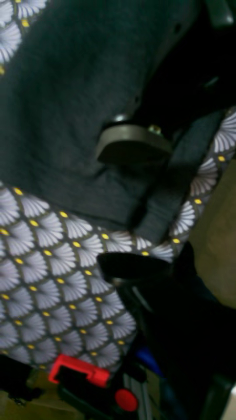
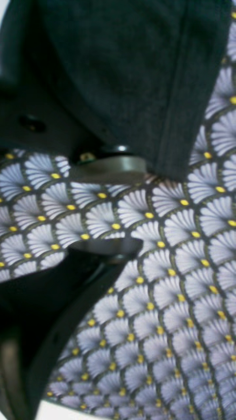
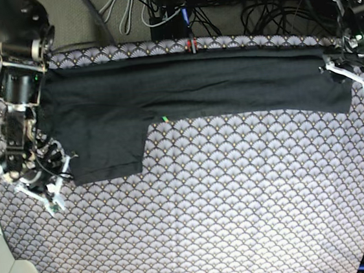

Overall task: Fold the T-shirt properly
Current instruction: 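Grasp the protruding sleeve with the right gripper and fold it inward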

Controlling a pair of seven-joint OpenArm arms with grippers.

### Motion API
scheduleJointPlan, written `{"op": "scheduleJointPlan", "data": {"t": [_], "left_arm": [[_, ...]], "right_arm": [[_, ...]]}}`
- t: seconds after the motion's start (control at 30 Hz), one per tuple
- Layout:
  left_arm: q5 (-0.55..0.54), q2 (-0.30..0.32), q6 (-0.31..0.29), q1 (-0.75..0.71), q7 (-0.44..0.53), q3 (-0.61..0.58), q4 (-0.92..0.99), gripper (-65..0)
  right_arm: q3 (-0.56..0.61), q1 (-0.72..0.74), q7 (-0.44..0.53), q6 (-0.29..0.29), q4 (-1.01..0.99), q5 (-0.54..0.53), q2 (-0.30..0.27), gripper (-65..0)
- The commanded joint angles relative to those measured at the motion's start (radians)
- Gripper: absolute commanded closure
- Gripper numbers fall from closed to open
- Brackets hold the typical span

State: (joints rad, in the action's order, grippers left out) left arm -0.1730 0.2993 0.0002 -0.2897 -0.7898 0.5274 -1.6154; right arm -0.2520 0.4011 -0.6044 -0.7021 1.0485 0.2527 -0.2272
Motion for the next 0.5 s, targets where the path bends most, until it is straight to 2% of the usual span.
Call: {"op": "scheduleJointPlan", "data": {"t": [0.0,0.2,0.47], "left_arm": [[0.003,0.016,0.007,-0.003,0.014,0.006,-0.018,-40.9],[0.003,0.018,0.008,-0.004,0.014,0.006,-0.015,-40.9],[0.003,0.005,0.004,0.002,0.014,0.069,-0.012,-40.9]], "right_arm": [[0.004,0.042,0.018,0.004,-0.003,-0.010,-0.010,-27.5],[0.004,0.072,0.090,0.004,-0.081,-0.010,-0.004,-27.5],[0.006,0.098,0.169,0.004,-0.235,-0.008,-0.005,-27.5]]}}
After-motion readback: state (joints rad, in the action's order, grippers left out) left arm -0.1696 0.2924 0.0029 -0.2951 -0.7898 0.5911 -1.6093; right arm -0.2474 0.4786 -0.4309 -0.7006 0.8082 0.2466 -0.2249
